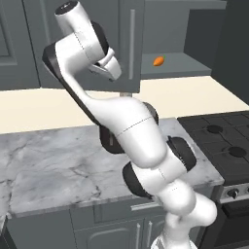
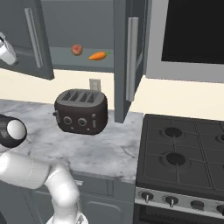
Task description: Pick the peach, carrot from the counter and place them in the cabinet. Then close the cabinet.
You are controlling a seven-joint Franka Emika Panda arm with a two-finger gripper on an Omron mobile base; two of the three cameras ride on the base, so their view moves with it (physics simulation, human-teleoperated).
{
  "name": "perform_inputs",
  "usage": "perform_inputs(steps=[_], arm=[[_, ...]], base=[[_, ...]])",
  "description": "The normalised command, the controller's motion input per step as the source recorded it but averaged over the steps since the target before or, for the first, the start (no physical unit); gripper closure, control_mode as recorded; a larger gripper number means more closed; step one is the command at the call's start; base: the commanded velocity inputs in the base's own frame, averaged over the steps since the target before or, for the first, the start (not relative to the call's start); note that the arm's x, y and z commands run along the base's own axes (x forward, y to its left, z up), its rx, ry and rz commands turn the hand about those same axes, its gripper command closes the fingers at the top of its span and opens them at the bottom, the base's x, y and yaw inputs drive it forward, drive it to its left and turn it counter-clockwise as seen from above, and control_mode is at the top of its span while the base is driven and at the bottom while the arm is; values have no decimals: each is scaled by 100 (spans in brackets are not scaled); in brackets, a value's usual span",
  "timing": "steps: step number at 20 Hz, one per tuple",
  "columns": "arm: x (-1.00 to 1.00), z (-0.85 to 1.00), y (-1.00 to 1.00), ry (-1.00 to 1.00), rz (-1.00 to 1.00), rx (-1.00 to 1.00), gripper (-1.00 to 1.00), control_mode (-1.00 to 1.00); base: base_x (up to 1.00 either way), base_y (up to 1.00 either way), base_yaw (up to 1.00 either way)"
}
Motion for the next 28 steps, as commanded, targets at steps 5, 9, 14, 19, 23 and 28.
perform_inputs(steps=[5,9,14,19,23,28], arm=[[100,-42,-100,-78,15,13,-100,-100],[100,-86,-100,-76,15,3,-100,-100],[100,-100,-85,-78,19,0,-100,-100],[100,-100,-89,-77,19,0,-100,-100],[100,-100,-87,-58,13,8,-100,-100],[-4,-31,-89,-23,17,19,-100,-100]], base=[[0,0,0],[0,0,0],[0,0,0],[0,0,0],[0,0,0],[0,0,0]])
